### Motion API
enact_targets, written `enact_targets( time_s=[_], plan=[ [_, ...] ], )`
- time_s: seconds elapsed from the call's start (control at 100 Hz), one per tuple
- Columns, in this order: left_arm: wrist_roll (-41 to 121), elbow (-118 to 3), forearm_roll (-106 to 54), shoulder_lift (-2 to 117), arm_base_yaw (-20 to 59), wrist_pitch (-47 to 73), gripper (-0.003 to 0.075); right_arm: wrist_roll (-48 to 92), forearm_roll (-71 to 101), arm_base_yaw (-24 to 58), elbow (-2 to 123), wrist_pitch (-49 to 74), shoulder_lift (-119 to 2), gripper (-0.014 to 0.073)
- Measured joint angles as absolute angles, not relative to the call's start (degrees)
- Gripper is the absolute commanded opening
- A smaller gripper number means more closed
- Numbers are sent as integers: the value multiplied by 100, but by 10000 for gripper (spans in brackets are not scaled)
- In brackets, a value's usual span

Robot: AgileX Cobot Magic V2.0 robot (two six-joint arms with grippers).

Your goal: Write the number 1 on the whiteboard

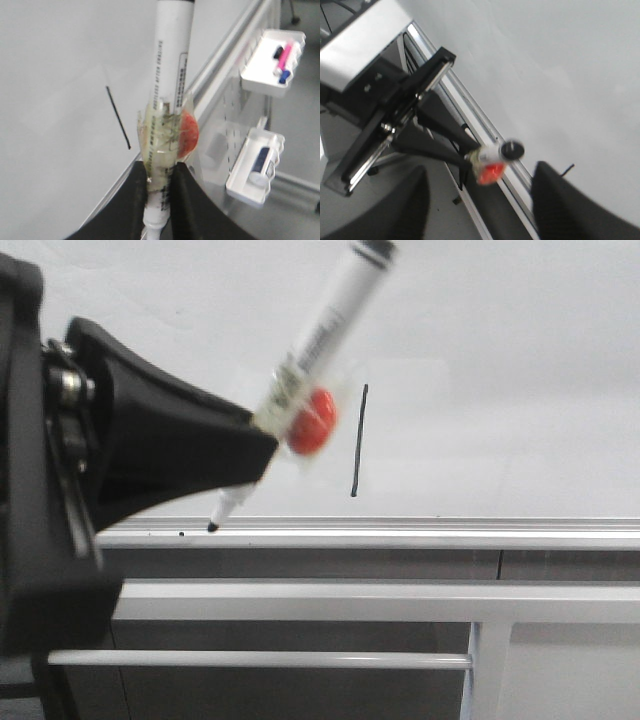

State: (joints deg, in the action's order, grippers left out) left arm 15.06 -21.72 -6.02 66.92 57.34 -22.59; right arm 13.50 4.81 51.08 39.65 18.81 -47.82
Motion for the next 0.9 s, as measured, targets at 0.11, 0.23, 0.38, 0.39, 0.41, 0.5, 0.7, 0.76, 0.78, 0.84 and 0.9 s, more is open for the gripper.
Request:
enact_targets(
  time_s=[0.11,0.23,0.38,0.39,0.41,0.5,0.7,0.76,0.78,0.84,0.9],
  plan=[
    [1506,-1904,-1403,6692,5794,-2919,-20,1350,272,4870,3965,2571,-4350,-60],
    [1506,-1626,-2071,6692,6101,-3469,-20,1350,78,4654,3965,3057,-3879,-60],
    [1570,-1351,-3300,6760,6911,-4514,-21,1350,-270,4491,3965,3312,-3291,-60],
    [1600,-1337,-3366,6777,6997,-4565,-21,1350,-287,4482,3965,3322,-3270,-60],
    [1667,-1324,-3574,6814,7126,-4715,-21,1350,-340,4468,3965,3349,-3206,-60],
    [1973,-1313,-4470,6980,7678,-5321,-21,1350,-502,4428,3968,3516,-2993,-60],
    [2349,-1325,-6499,7706,9152,-6433,-20,1350,-563,4428,3968,3762,-2886,-60],
    [2389,-1393,-7053,7923,9450,-6462,-20,1350,-573,4428,3968,3803,-2886,-60],
    [2390,-1408,-7208,7966,9493,-6461,-20,1350,-572,4428,3968,3815,-2886,-60],
    [2412,-1470,-7469,8132,9604,-6498,-20,1350,-572,4428,3968,3815,-2886,-60],
    [2412,-1534,-7604,8238,9641,-6497,-20,1350,-575,4428,3968,3815,-2886,-60]
  ],
)
